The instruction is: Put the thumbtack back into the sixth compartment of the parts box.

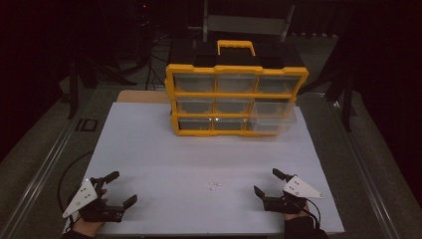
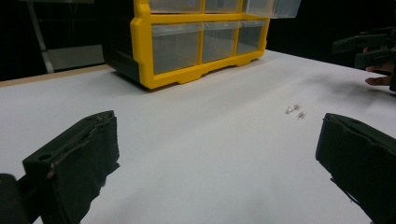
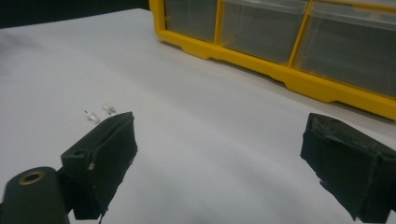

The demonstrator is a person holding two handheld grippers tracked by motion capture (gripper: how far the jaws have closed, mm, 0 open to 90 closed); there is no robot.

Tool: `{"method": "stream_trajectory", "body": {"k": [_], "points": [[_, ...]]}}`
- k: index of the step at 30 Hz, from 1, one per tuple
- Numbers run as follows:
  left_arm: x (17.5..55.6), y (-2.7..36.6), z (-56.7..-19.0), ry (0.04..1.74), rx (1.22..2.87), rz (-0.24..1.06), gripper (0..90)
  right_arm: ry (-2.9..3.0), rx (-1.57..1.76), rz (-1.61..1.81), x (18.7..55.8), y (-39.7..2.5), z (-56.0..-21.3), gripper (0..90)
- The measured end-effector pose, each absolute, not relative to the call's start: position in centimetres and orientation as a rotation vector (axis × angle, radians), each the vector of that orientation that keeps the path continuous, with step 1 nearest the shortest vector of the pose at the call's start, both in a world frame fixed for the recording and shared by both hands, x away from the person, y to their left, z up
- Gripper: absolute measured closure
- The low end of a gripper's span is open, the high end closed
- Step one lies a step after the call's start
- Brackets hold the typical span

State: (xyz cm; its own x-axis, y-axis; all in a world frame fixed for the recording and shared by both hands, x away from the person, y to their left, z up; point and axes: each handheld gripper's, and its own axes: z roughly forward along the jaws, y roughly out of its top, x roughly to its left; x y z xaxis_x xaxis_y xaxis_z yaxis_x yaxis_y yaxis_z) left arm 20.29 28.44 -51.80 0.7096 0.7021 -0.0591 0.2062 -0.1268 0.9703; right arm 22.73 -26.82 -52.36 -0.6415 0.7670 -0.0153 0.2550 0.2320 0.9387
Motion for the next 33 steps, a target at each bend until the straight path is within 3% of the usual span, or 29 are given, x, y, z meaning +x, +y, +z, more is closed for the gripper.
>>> {"method": "stream_trajectory", "body": {"k": [33], "points": [[20.5,28.0,-50.3,0.743,1.686,0.444,0.2,2.024,0.888,1.397,22.4,-26.3,-52.1,10.0]]}}
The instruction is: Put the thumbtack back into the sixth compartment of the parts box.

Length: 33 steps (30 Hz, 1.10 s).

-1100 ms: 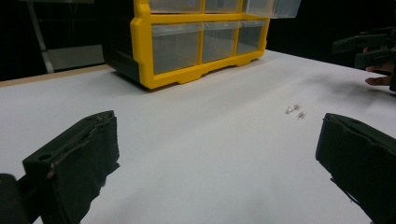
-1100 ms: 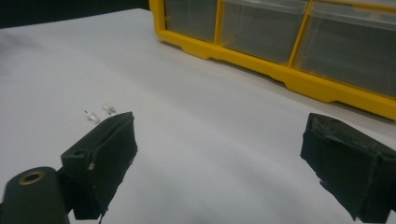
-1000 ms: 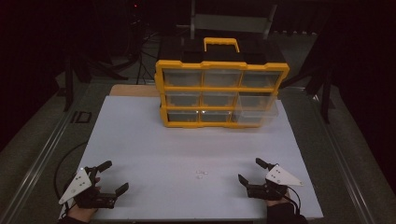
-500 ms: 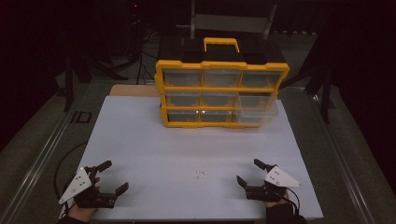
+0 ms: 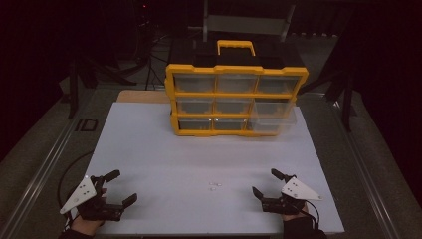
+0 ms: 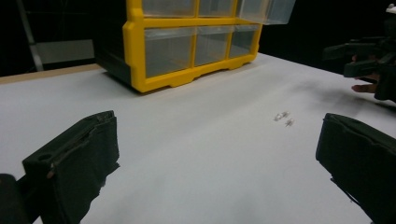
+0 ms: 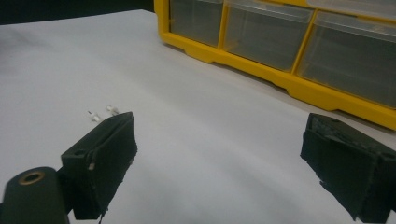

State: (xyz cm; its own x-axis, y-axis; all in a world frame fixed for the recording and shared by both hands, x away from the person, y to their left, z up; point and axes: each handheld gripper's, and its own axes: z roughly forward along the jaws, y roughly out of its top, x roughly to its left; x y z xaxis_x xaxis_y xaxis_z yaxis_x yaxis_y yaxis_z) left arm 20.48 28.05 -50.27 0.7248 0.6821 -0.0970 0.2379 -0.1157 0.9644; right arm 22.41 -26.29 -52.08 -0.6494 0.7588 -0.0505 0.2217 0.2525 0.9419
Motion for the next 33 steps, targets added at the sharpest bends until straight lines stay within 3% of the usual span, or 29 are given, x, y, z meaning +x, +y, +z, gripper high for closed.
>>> {"method": "stream_trajectory", "body": {"k": [33], "points": [[24.2,20.6,-45.3,0.593,1.765,0.284,0.3,2.037,0.881,1.421,22.3,-26.2,-52.0,10.0]]}}
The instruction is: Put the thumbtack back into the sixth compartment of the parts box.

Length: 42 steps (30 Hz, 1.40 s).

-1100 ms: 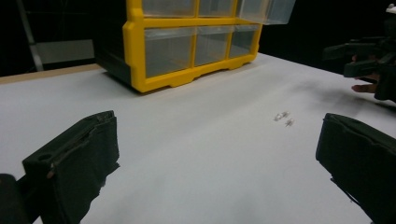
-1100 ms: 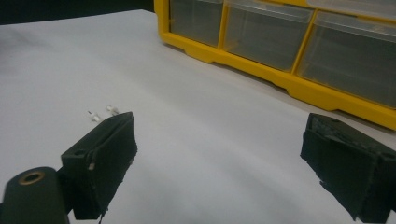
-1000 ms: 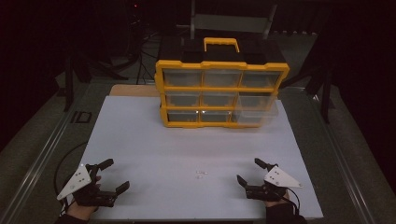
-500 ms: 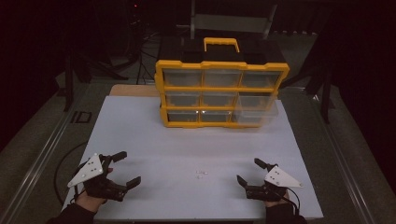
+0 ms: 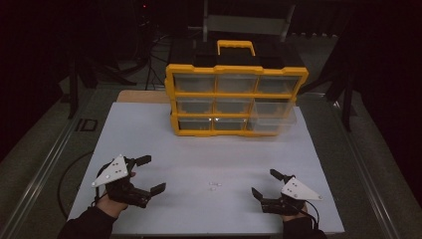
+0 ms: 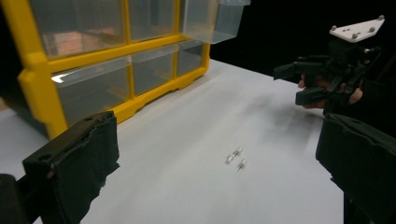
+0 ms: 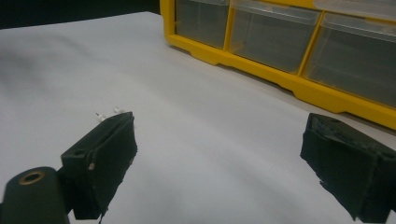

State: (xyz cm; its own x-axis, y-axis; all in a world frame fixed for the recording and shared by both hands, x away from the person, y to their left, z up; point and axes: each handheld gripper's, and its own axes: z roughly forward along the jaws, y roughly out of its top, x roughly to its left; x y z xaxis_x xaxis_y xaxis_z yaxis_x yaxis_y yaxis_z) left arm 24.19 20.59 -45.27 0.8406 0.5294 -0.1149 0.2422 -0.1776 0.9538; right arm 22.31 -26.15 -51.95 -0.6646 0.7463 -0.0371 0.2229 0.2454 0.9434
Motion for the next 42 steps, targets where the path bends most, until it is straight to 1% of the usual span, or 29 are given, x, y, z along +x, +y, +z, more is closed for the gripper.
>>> {"method": "stream_trajectory", "body": {"k": [7,22,35,42], "points": [[24.7,18.7,-45.0,0.569,1.795,0.227,0.2,2.039,0.879,1.424,22.3,-26.1,-52.0,10.0],[25.6,16.1,-45.0,0.502,1.824,0.199,0.2,2.041,0.88,1.424,22.3,-26.1,-52.0,10.0],[27.1,13.4,-45.9,0.479,1.827,0.133,0.3,2.047,0.871,1.422,22.3,-26.1,-52.1,10.0],[27.9,12.0,-46.7,0.462,1.852,0.121,0.3,2.049,0.87,1.423,22.3,-26.1,-52.1,10.0]]}}
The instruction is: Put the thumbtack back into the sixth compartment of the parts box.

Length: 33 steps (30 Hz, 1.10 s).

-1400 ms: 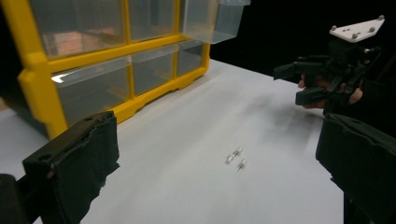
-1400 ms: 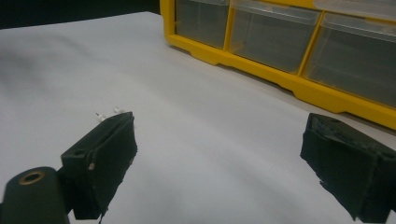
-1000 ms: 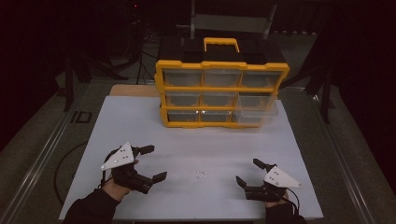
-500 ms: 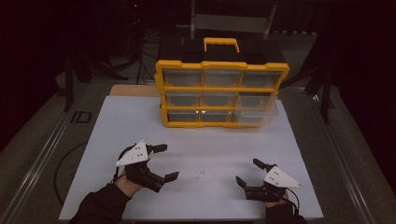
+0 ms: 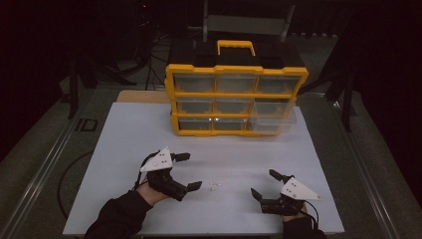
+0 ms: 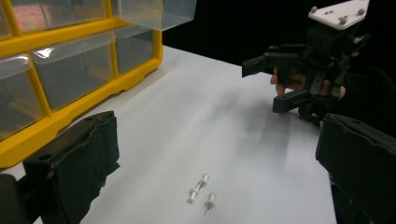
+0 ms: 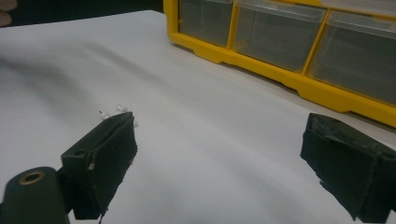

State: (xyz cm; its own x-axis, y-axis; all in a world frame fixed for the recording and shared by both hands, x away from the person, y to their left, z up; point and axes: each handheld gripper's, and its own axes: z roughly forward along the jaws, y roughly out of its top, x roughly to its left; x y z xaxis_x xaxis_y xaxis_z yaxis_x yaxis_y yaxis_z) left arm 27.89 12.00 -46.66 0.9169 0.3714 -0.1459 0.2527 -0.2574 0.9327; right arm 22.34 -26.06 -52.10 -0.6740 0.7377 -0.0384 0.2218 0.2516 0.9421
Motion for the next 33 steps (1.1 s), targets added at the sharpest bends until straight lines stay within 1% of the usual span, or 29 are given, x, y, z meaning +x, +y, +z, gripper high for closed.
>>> {"method": "stream_trajectory", "body": {"k": [8,10,16,21,24,26,28,29,31,32,33], "points": [[28.9,9.9,-48.0,0.408,1.898,0.097,0.3,2.058,0.871,1.422,22.4,-26.0,-52.2,10.0],[28.9,9.9,-48.0,0.408,1.898,0.097,0.3,2.059,0.87,1.423,22.4,-26.0,-52.2,10.0],[29.4,8.5,-49.1,0.376,1.964,0.08,0.4,2.06,0.871,1.427,22.4,-26.0,-52.2,10.0],[29.9,8.1,-49.6,0.376,1.988,0.07,3.1,2.066,0.87,1.426,22.4,-26.0,-52.3,10.0],[30.2,8.0,-50.0,0.371,1.998,0.069,6.2,2.066,0.87,1.428,22.4,-25.9,-52.3,10.0],[30.3,7.9,-50.2,0.372,2.007,0.068,11.0,2.067,0.868,1.428,22.5,-26.0,-52.3,10.0],[30.4,7.8,-50.3,0.376,2.013,0.063,11.8,2.071,0.873,1.428,22.4,-25.9,-52.3,10.0],[30.5,7.8,-50.6,0.377,2.02,0.056,15.4,2.071,0.87,1.428,22.4,-25.9,-52.3,10.0],[30.7,7.7,-51.0,0.382,2.029,0.052,15.5,2.071,0.87,1.429,22.4,-25.9,-52.3,10.0],[30.7,7.7,-51.1,0.391,2.035,0.047,18.4,2.072,0.872,1.431,22.4,-25.9,-52.3,10.0],[30.8,7.7,-51.3,0.393,2.041,0.045,18.4,2.072,0.872,1.431,22.4,-25.9,-52.3,10.0]]}}
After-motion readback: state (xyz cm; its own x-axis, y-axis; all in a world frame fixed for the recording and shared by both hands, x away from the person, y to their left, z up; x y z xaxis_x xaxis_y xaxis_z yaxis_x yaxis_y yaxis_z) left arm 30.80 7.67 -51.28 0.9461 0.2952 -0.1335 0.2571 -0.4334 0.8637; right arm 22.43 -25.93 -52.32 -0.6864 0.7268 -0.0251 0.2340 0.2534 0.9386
